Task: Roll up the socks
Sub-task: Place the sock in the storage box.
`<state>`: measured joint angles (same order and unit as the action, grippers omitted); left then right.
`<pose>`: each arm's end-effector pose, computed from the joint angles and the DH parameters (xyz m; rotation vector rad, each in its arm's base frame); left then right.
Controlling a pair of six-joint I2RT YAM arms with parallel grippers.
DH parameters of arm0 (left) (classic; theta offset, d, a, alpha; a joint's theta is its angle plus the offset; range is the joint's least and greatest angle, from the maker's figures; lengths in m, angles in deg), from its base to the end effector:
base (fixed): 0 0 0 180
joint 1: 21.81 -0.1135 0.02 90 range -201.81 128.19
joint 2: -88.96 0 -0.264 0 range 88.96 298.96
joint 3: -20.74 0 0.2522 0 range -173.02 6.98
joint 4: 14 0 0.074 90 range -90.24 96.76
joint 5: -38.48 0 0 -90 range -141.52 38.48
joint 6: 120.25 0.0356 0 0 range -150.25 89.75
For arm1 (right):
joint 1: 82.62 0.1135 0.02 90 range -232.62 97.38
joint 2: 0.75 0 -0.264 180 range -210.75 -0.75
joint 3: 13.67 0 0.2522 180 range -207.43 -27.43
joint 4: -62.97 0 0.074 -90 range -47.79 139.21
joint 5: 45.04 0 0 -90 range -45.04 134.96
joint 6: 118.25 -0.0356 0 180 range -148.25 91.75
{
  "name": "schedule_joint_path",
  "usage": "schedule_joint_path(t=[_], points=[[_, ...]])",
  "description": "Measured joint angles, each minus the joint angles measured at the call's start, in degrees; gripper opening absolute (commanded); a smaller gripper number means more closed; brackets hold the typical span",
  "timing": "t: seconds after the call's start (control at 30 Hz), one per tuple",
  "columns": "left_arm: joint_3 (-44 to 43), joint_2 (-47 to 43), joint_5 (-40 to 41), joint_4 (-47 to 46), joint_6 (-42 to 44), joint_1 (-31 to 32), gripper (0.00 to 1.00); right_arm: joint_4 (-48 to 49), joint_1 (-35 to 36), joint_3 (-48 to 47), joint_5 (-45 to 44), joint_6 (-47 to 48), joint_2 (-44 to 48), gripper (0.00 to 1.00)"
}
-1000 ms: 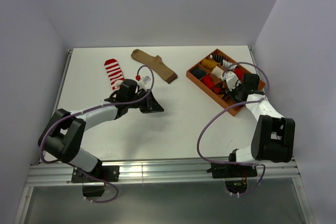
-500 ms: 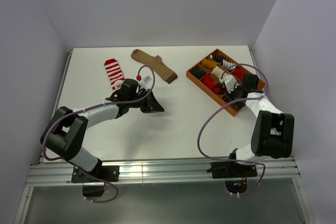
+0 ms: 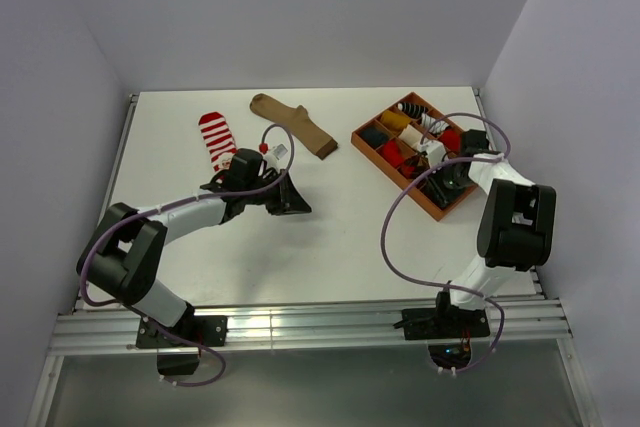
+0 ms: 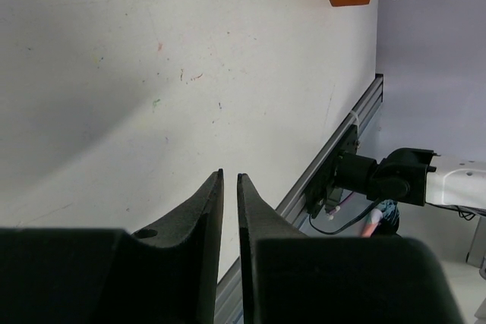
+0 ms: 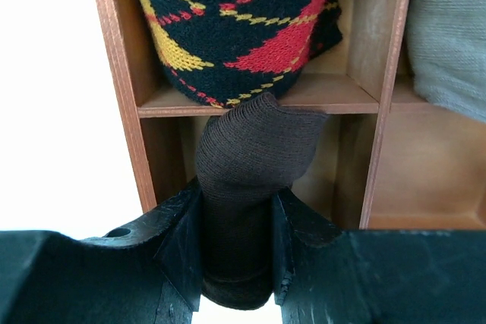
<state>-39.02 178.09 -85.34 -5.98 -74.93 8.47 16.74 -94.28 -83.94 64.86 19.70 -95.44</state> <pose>0.2647 -0.1775 0.1909 0.0577 2.4531 -1.3153 0.3030 -0.0501 0.1709 -0.9086 2.5158 0.1804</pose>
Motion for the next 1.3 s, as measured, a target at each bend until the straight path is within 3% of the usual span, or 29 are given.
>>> schedule_joint_path(t=[0.4,0.63,0.77,0.93,1.3], points=[[-0.76,0.57,-0.74,0.66,0.02,-0.33,0.19,-8.68,0.0,-7.13,6.27,-1.2,-6.27,0.02],[-0.85,1.07,-0.81,0.83,0.02,-0.33,0.18,-6.75,0.09,-5.7,5.29,-3.28,-5.35,0.18],[-1.03,1.6,-0.81,0.87,0.04,-0.33,0.19,-6.19,0.39,-5.4,4.39,-4.72,-4.81,0.36],[-1.2,1.62,-0.81,0.92,0.04,-0.33,0.19,-6.08,0.55,-5.29,2.99,-6.45,-4.33,0.49],[-1.27,1.62,-0.81,0.96,0.31,-0.37,0.19,-7.15,0.52,-5.33,1.55,-7.02,-4.33,0.58]])
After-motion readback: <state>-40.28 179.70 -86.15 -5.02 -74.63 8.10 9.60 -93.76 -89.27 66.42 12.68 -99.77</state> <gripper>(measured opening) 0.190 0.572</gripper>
